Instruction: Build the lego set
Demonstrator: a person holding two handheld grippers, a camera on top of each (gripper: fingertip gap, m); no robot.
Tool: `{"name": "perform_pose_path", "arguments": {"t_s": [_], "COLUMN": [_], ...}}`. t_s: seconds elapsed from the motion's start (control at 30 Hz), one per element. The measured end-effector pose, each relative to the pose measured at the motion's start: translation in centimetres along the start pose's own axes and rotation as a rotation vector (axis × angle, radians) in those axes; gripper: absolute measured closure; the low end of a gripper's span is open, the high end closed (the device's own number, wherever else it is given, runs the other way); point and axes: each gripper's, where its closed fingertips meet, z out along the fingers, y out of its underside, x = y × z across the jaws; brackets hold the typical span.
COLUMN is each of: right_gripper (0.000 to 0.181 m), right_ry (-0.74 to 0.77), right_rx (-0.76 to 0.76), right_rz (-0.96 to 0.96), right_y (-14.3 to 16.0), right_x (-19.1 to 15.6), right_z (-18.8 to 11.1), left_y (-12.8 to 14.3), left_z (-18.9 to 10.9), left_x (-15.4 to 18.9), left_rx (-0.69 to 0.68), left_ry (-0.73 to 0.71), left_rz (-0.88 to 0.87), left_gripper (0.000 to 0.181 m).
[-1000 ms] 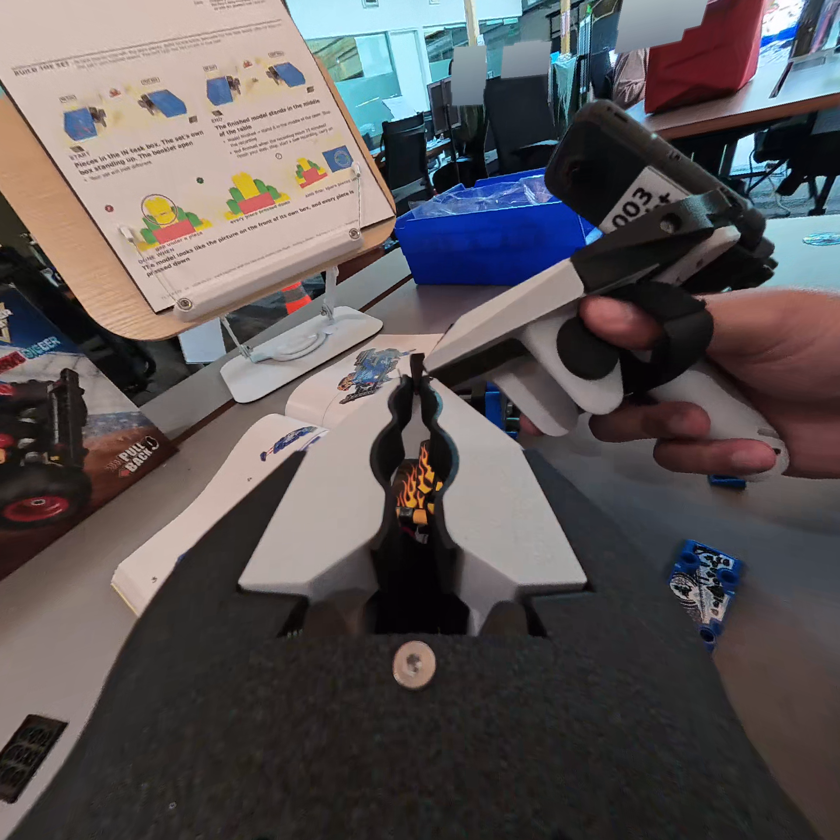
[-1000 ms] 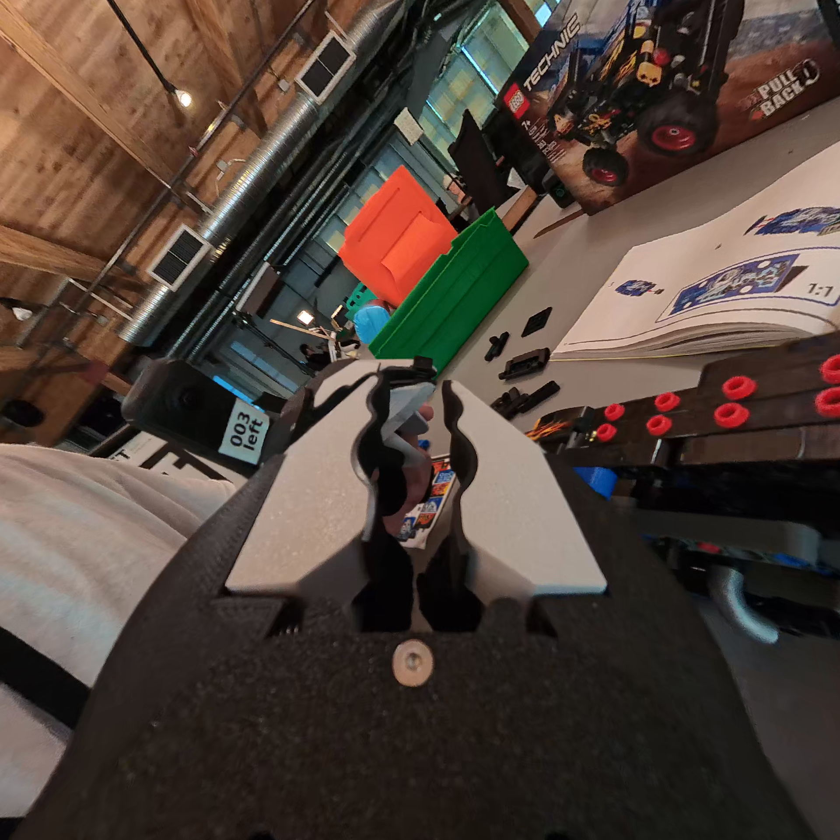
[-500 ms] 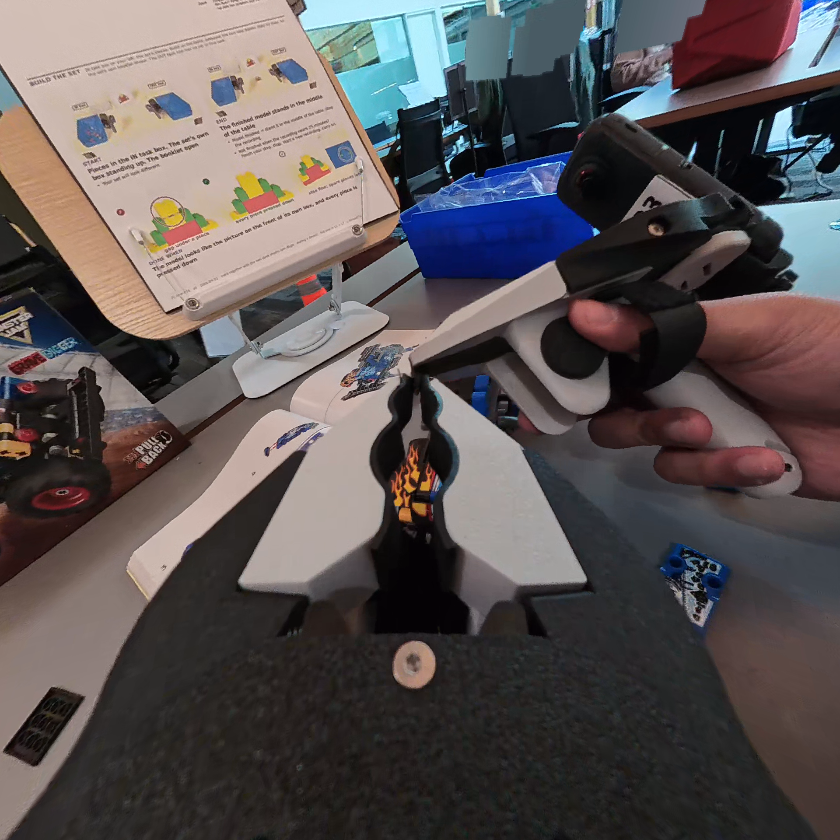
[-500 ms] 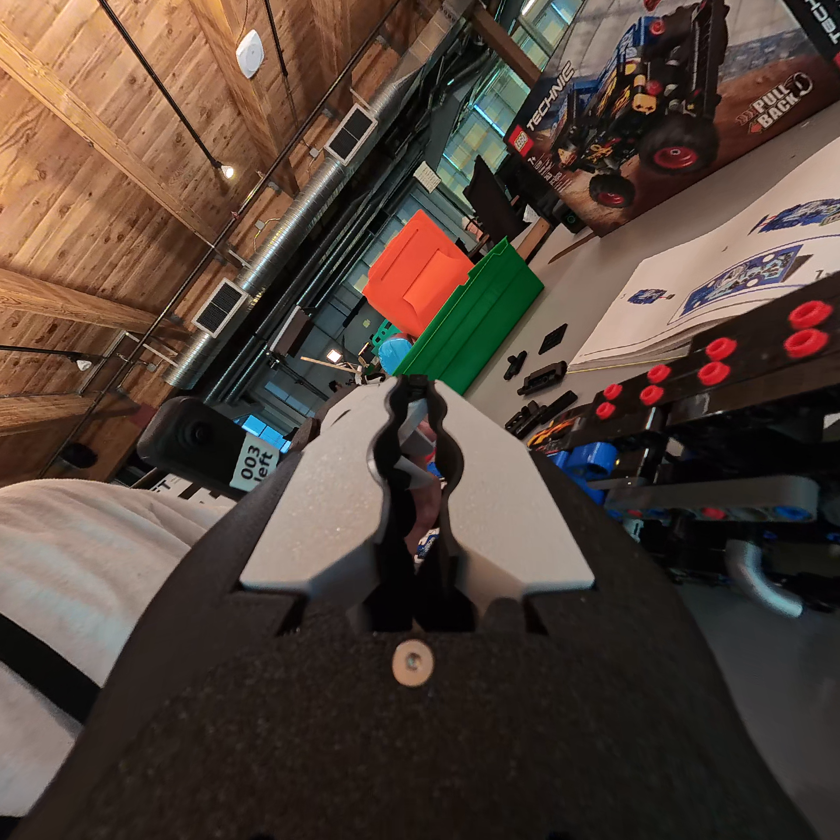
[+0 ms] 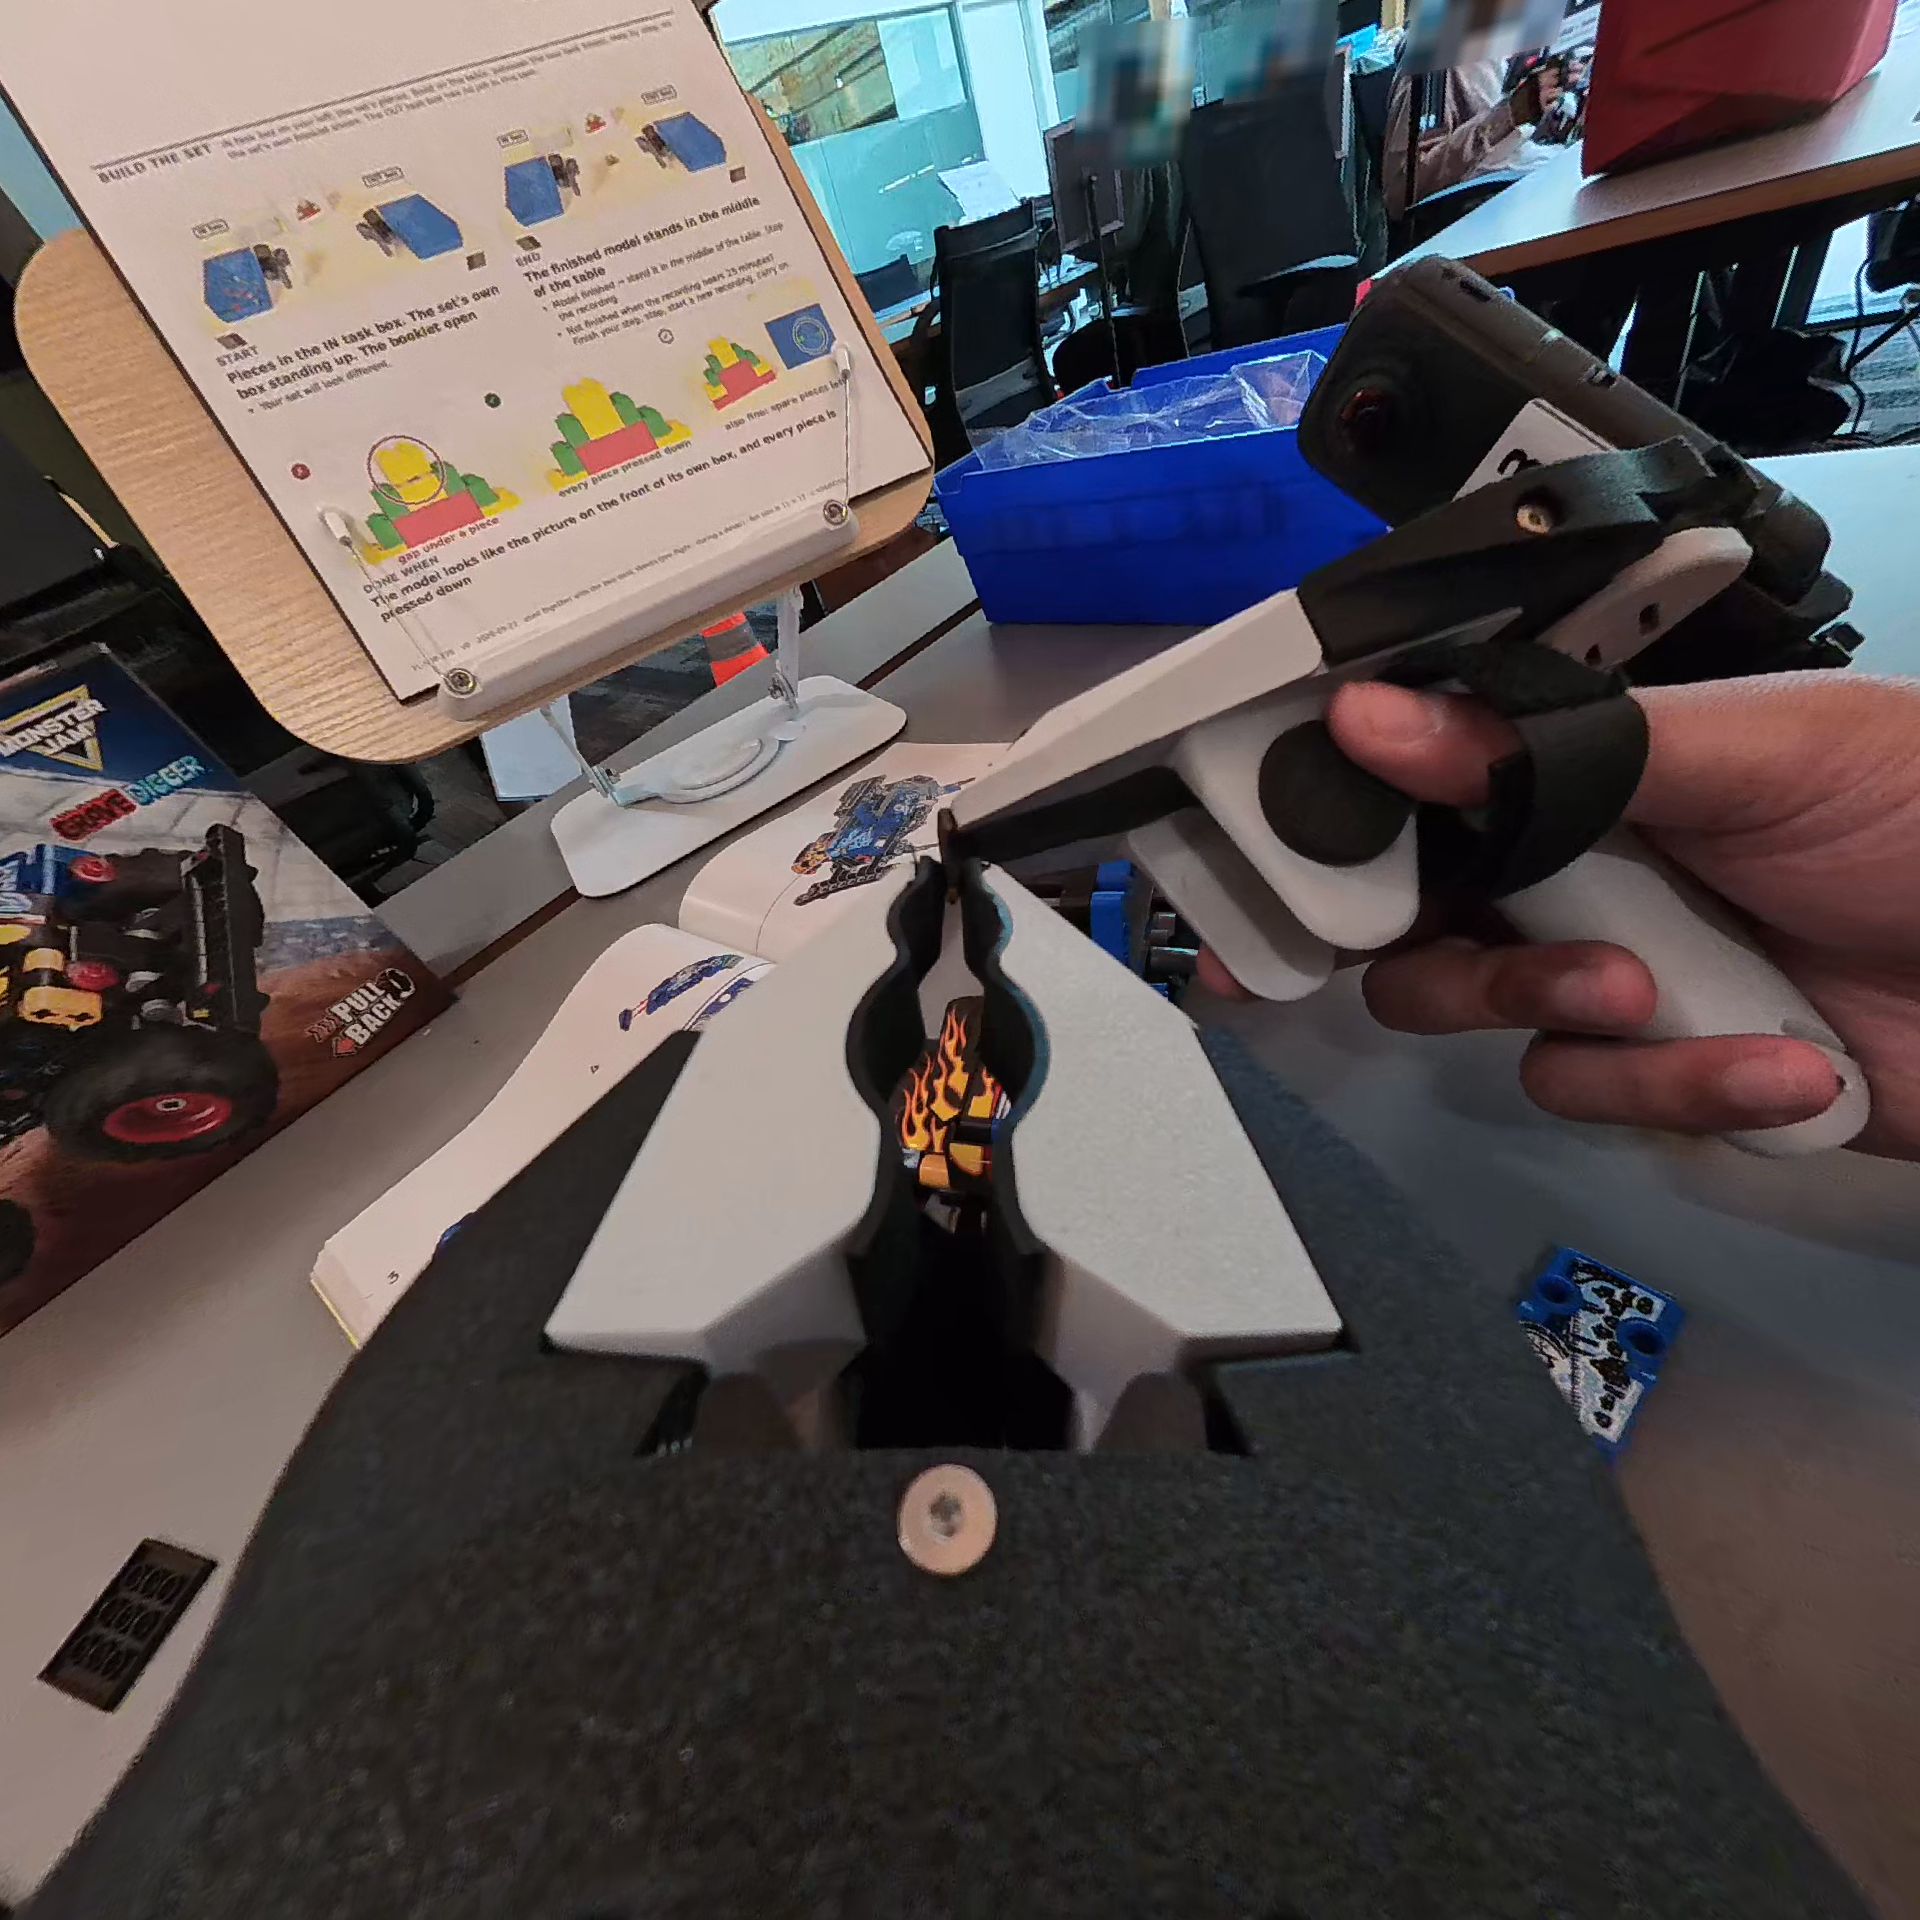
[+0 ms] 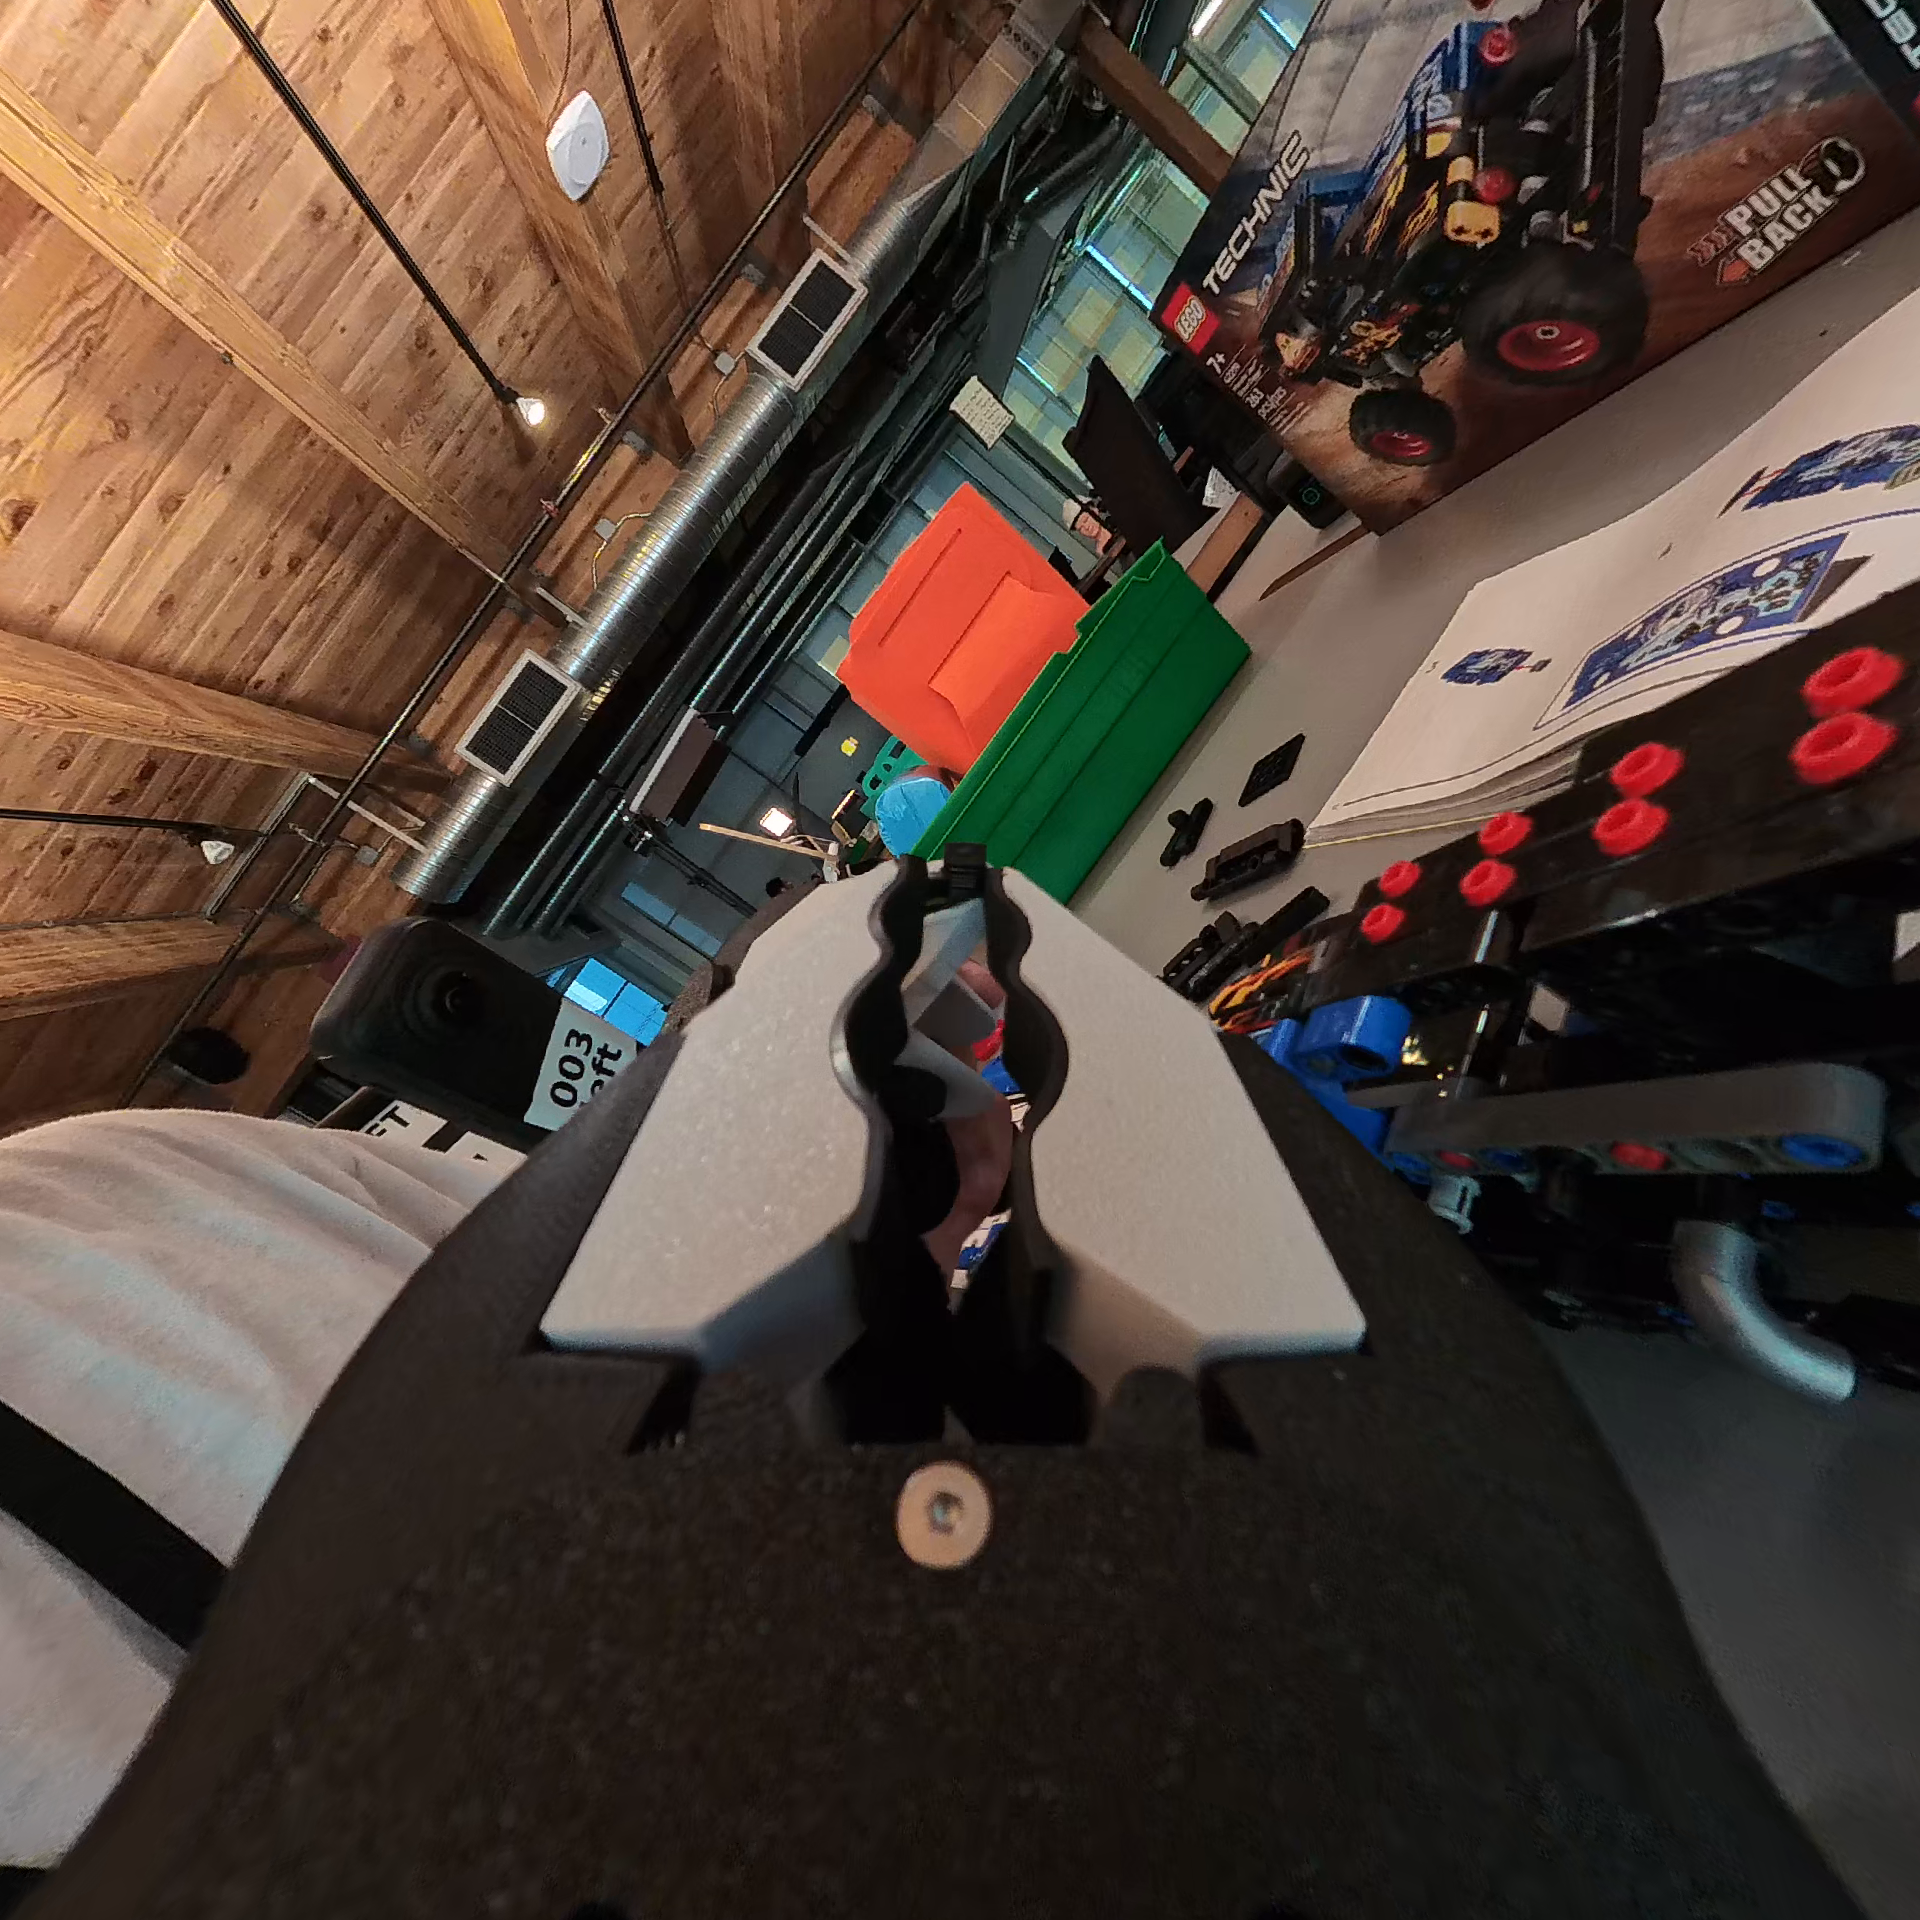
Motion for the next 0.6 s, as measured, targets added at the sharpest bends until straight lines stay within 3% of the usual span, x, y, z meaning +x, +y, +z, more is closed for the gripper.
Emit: {"name": "perform_pose_path", "arguments": {"t_s": [0.27, 0.6], "right_gripper": [0.174, 0.175], "right_ry": [-0.008, -0.029], "right_rx": [0.000, -0.082], "right_rz": [-0.014, -0.056], "right_y": [0.0, 0.3], "right_x": [-0.1, -0.7], "right_z": [-0.2, -4.5], "left_y": [-0.3, -0.5], "left_z": [0.0, -0.3], "left_x": [0.4, 5.2], "left_rx": [0.017, 0.049], "left_ry": [0.010, 0.258], "left_rz": [0.005, 0.025], "left_gripper": [0.179, 0.172]}}
